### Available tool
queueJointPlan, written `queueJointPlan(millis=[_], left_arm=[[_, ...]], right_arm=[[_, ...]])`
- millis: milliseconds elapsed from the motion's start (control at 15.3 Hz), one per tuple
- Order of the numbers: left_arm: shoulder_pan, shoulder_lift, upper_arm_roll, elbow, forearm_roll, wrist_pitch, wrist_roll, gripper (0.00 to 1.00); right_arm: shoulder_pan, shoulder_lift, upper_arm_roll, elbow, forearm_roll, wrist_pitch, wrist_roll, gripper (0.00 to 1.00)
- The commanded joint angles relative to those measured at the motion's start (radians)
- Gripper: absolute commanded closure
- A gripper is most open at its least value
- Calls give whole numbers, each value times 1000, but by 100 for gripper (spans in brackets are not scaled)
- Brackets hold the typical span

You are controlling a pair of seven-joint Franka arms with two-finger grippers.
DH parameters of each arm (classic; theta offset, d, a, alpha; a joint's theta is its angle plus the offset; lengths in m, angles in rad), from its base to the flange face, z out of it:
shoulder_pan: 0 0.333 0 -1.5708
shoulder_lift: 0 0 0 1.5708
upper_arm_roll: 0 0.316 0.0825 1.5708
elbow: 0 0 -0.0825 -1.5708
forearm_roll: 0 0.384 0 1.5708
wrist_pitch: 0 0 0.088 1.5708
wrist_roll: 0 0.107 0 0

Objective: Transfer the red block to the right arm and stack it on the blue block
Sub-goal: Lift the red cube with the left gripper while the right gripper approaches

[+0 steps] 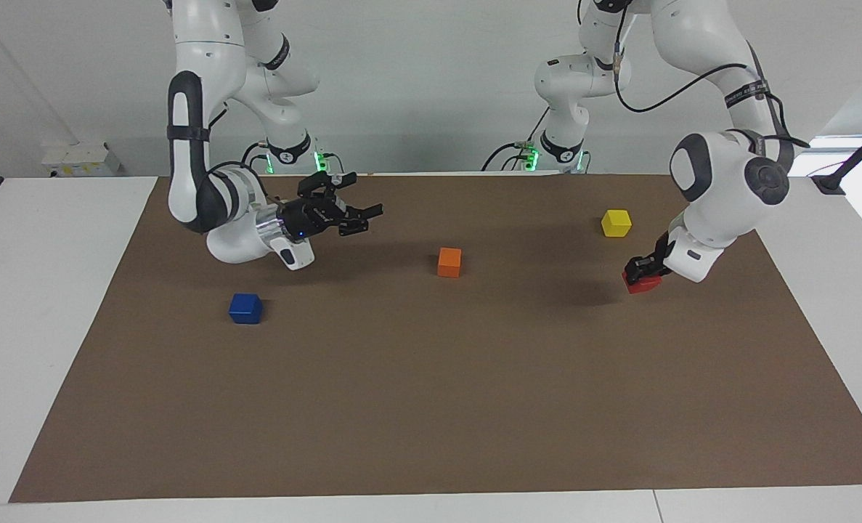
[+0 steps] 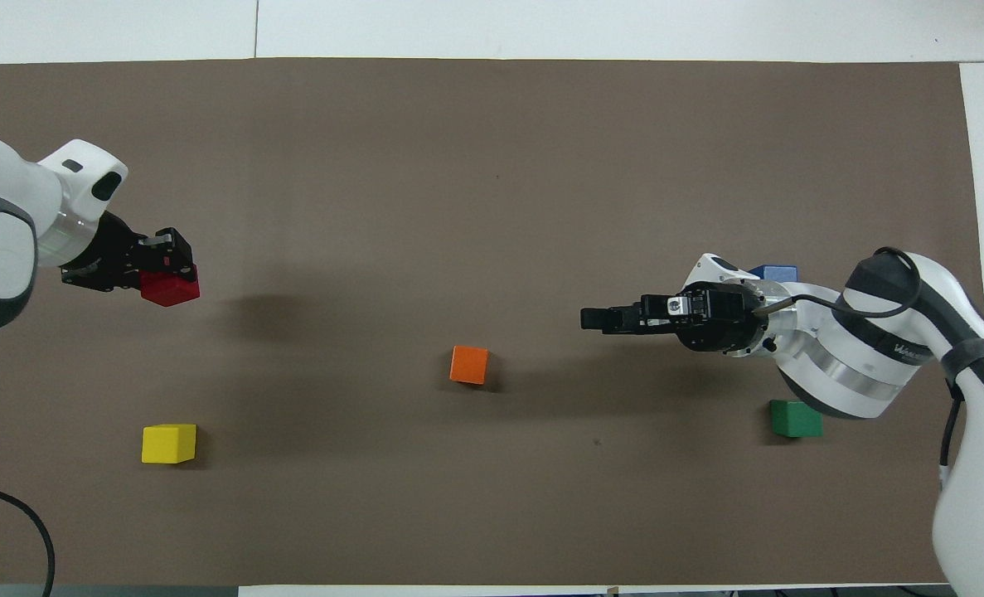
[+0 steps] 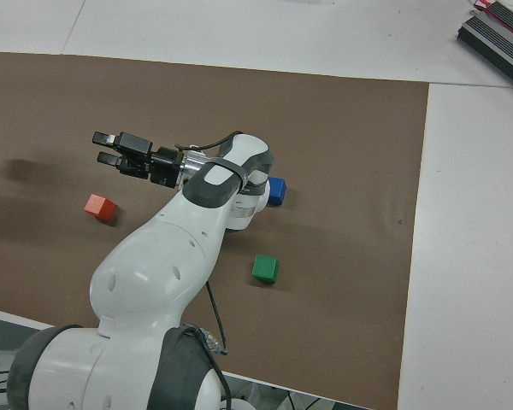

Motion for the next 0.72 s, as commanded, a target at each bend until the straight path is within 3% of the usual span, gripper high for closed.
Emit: queueJointPlan(millis=[0, 131, 262, 458, 654], left_arm=[[-8, -83, -16, 50, -110, -140, -256, 100], [-25, -164, -60, 50, -144, -209, -522, 100], [-39, -227, -100, 53, -266, -234, -755, 100], [-45, -260, -204, 59, -425, -210, -1105, 100], [-47, -257, -354, 77, -450, 0, -1502, 100]], right_arm=[[90, 45, 6, -49, 192, -121, -5, 0], [107, 67, 7, -51, 224, -154, 15, 0], [109, 66, 21, -68, 262, -175, 105, 0], [110, 60, 75, -85, 362, -195, 160, 0], [176, 90, 84, -80, 449, -192, 162, 0]])
